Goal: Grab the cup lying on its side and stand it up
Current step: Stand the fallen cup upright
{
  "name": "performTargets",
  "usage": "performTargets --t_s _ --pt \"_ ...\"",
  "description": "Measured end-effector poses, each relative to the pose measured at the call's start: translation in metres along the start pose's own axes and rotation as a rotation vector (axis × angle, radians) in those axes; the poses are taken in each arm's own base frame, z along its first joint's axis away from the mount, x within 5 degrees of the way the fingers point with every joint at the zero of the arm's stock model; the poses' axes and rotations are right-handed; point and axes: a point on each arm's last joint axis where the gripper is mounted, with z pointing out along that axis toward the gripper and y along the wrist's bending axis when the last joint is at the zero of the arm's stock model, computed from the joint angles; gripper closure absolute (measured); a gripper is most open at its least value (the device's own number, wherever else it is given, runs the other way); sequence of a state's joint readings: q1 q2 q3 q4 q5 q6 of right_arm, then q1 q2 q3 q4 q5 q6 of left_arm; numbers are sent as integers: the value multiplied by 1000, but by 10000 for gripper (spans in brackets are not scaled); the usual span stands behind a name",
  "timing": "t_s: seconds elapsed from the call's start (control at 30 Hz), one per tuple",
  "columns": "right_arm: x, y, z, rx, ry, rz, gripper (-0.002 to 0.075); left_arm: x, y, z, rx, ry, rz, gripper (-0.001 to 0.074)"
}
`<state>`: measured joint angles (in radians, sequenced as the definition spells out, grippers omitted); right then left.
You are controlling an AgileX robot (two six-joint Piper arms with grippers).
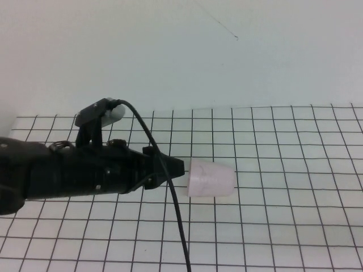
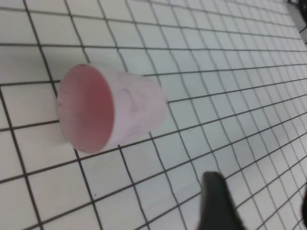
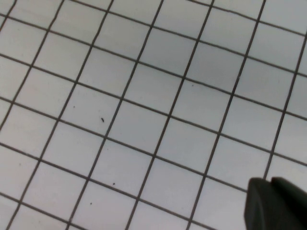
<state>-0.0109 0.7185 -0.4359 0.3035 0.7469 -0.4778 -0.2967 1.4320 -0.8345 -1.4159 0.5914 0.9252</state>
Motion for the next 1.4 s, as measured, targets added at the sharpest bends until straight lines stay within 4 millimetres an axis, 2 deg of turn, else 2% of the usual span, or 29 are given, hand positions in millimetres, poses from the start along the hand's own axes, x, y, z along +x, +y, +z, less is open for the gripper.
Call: performTargets --t_s 0.3,0.53,0.77,0.87,0.93,1.03,1.23,1.4 --pt "0 3 -4 -13 -51 3 729 -19 34 59 -35 77 -76 297" --pt "0 3 -4 -13 -51 3 729 -31 56 95 -63 91 -138 297" --pt "0 3 -4 -11 -50 1 729 -34 61 121 51 143 -237 314" --pt "0 3 -4 -11 -50 1 729 -35 63 127 70 155 -248 408" --pt "0 3 -4 -11 -50 1 729 -34 64 128 69 158 -252 521" --pt "0 3 -4 -7 -58 1 728 -33 64 128 66 164 -243 731" --pt "-1 2 -4 -2 -66 1 729 -30 59 127 118 209 -209 734" --pt "-4 3 -5 -16 -94 29 729 -28 39 115 277 284 -77 734"
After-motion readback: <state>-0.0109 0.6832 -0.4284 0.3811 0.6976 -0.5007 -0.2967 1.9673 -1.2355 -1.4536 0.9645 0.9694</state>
